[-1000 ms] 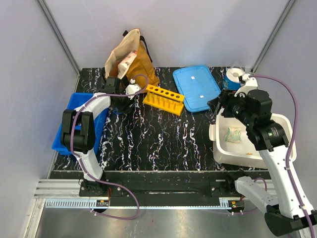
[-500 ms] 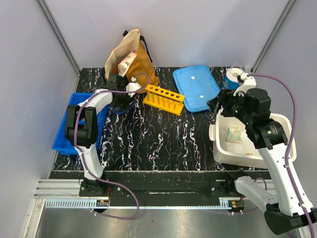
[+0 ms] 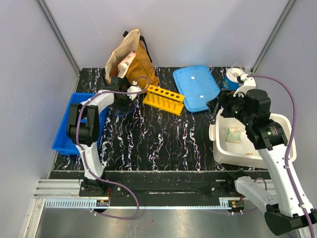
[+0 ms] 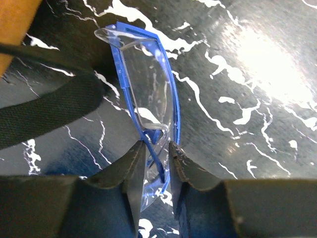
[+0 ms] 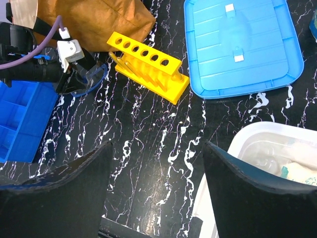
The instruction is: Organize the chemistry lab equipment
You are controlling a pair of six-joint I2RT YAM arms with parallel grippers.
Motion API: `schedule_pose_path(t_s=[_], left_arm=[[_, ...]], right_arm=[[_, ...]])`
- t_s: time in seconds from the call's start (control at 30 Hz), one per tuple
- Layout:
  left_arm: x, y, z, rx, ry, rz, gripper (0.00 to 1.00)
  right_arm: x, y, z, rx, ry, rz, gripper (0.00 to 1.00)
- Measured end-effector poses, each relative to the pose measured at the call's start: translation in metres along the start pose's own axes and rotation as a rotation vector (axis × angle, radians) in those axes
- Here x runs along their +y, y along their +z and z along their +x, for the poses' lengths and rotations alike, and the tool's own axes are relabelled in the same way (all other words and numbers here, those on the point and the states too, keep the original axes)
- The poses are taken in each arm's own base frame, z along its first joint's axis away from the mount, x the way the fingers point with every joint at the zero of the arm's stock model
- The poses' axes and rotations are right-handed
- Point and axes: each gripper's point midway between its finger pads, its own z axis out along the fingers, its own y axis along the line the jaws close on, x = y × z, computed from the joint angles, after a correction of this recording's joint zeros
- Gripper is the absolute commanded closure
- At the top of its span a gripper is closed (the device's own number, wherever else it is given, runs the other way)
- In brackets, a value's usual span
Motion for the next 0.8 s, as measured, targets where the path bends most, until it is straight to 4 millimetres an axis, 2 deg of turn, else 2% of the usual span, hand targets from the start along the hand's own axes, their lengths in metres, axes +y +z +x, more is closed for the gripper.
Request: schedule_pose_path(t_s=[0.23, 0.53, 0.67, 0.8], left_arm=[[-0.027, -0.024, 0.008, 0.013, -0.049, 0.028, 0.78], [-0.059, -0.052, 0.007, 0.008, -0.103, 0.064, 0.80], [-0.074, -0.078, -0.013, -0.092, -0.140, 0.099, 0.80], [-0.100, -0.124, -0.049, -0.316, -0.169, 0.166, 0.76]], right_arm=[[0.001, 0.004, 0.009, 0.023, 0.016, -0.017, 0.21], [0.004, 0.006, 0.022, 0.057, 0.045, -0.043, 0.21], [0.017, 0.010, 0.030, 0.081, 0.073, -0.123, 0.21], [0.037, 0.021, 0.046, 0.112, 0.127, -0.266, 0.21]])
